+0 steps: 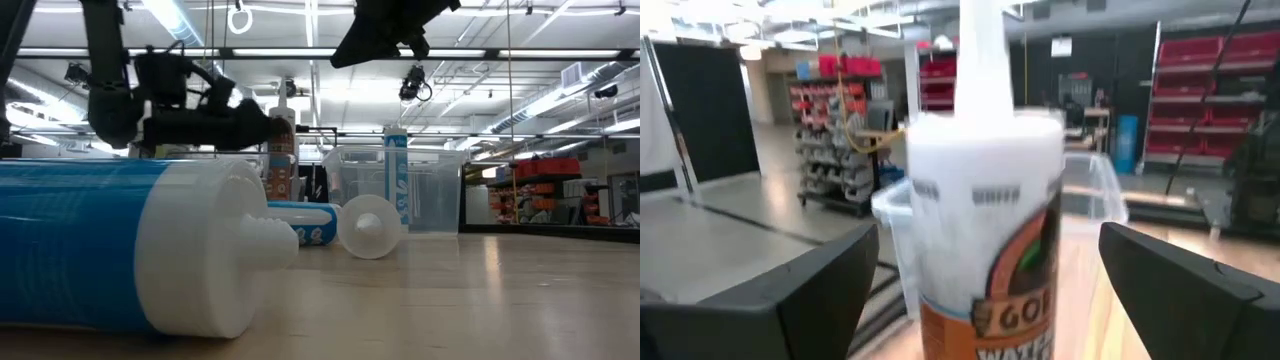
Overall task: Pick & place silicon tubes, Sealant and Lysol wipes
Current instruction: Put the right orange sealant into the transparent bin
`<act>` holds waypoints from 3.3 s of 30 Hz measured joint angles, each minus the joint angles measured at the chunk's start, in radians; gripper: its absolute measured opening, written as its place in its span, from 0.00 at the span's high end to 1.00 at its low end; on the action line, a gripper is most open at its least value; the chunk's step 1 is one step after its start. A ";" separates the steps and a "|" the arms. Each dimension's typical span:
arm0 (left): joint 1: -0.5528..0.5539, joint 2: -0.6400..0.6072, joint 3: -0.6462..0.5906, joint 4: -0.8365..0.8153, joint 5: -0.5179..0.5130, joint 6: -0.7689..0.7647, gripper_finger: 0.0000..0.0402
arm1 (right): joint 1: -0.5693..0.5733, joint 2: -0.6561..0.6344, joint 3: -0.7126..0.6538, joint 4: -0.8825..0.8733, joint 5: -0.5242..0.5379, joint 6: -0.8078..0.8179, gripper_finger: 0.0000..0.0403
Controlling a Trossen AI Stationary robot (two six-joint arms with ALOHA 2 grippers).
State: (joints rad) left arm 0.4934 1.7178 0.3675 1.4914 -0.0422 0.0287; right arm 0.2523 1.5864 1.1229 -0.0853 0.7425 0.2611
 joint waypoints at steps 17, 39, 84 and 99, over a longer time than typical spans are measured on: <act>-0.186 -0.380 -0.195 -0.081 -0.027 0.042 0.04 | -0.009 0.000 0.000 -0.098 -0.167 -0.016 0.94; -0.740 -0.463 -0.195 -0.295 -0.443 0.110 0.04 | -0.127 0.000 0.155 -0.615 -0.520 -0.260 0.34; -0.952 -0.462 0.076 -0.904 -0.576 0.060 0.04 | -0.239 0.359 0.154 -0.565 -0.541 -1.392 0.33; -0.952 -0.462 0.076 -0.905 -0.576 0.060 0.04 | -0.186 0.368 0.154 -0.605 -0.501 -1.211 0.45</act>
State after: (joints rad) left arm -0.4587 1.2556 0.4431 0.5865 -0.6178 0.0887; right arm 0.0660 1.9545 1.2770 -0.6904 0.2413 -0.9501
